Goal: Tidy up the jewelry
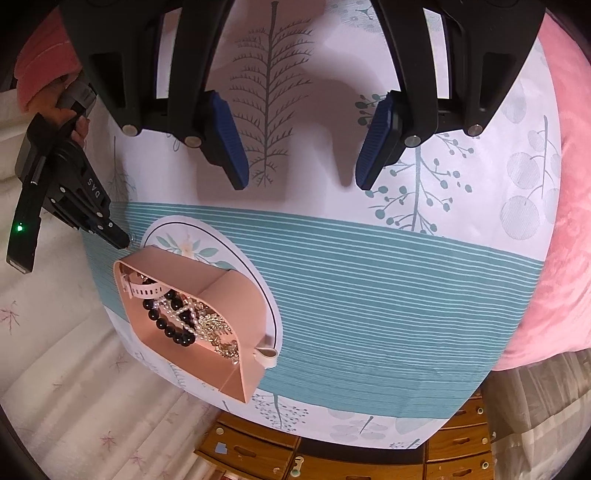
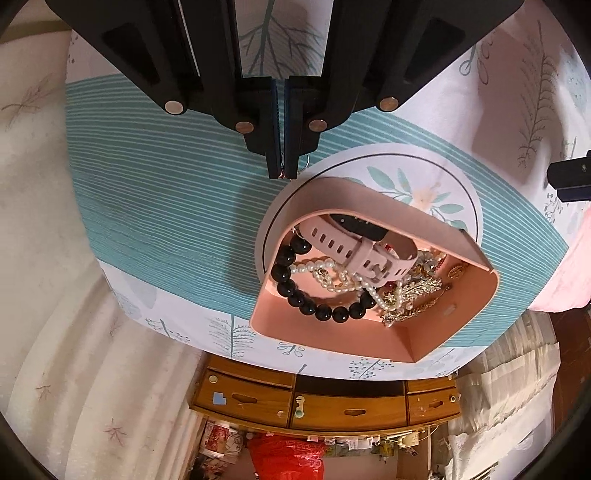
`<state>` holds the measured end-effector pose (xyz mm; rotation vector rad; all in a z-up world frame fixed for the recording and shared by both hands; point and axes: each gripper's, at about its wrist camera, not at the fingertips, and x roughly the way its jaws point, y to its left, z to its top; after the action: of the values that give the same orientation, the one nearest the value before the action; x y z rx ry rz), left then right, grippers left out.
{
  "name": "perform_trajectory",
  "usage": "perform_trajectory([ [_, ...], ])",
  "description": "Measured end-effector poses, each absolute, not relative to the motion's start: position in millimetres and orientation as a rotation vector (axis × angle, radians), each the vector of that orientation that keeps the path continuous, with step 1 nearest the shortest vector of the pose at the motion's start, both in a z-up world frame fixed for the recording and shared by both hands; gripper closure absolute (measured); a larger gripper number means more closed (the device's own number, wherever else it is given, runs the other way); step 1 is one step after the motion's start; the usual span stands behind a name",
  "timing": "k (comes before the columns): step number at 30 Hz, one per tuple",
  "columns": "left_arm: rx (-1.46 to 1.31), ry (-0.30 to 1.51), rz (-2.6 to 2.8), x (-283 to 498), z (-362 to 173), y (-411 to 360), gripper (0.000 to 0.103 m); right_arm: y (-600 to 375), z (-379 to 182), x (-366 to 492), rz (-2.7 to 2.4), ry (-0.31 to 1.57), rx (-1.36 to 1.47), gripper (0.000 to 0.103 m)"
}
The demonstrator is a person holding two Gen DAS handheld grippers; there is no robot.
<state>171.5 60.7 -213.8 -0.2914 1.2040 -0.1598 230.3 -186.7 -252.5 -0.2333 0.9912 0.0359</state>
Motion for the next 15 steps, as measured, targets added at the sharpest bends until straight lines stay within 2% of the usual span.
perform_trajectory([
  [7,-0.283,1.181,-0.172,165.1,-204.9,70.2,0.046,-179.6,-221.9,213.0,0.035,0.959,-0.181,0.101],
  [12,-0.267,1.165,-0.18,156.1,-192.9,75.5,0.046,-167.7,-170.9,212.9,0.09,0.805,-0.065,0.101],
  [13,-0.264,1.156,-0.186,153.9,-188.4,76.3,0.046,-166.5,-163.4,214.2,0.092,0.773,-0.043,0.096],
  [15,-0.249,1.133,-0.192,148.8,-174.7,77.4,0.046,-160.3,-147.8,220.3,0.076,0.726,-0.017,0.071],
])
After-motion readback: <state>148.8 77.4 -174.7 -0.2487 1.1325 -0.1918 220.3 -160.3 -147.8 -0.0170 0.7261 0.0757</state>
